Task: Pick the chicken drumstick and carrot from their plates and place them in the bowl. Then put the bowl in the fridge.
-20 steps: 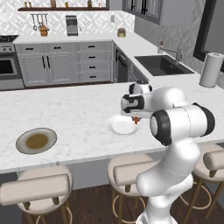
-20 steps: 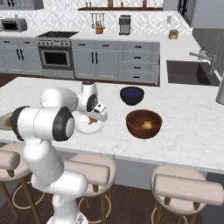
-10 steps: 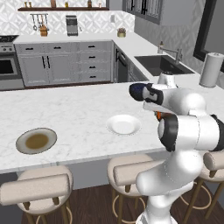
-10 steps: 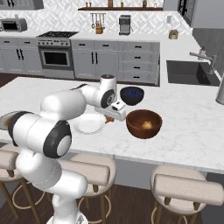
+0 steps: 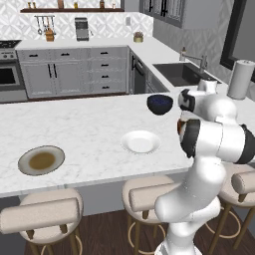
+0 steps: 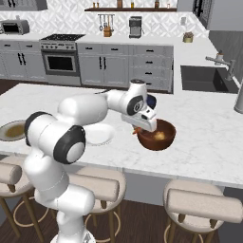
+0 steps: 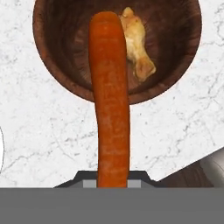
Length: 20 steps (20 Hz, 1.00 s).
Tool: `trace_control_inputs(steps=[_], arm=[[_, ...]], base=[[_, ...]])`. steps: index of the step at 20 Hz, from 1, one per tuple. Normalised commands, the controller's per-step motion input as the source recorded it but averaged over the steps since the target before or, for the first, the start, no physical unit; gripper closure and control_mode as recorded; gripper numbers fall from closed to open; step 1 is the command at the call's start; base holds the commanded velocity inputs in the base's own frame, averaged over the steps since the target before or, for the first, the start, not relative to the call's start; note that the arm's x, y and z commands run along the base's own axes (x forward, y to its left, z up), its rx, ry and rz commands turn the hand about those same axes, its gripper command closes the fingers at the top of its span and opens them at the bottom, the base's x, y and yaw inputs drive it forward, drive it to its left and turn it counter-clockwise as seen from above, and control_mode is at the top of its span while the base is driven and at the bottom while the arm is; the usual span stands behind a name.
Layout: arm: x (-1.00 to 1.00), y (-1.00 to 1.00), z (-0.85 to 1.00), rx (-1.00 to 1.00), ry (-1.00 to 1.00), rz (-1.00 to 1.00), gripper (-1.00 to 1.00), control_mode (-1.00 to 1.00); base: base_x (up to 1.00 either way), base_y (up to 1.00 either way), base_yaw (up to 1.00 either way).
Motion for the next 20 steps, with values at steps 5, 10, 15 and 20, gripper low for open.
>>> trace_control_inputs(steps=[5, 10, 15, 20], arm=[[0.35, -0.46, -0.03, -0.02, 0.01, 0.00, 1.00, -1.00], [0.28, -0.11, -0.37, -0.07, 0.03, -0.01, 1.00, -1.00], [0.25, -0.16, -0.33, -0.05, 0.04, 0.00, 1.00, -1.00], [0.37, -0.26, -0.04, 0.00, 0.04, 0.00, 1.00, -1.00]], base=[[0.00, 0.00, 0.00], [0.00, 0.00, 0.00], [0.00, 0.00, 0.00], [0.00, 0.00, 0.00]])
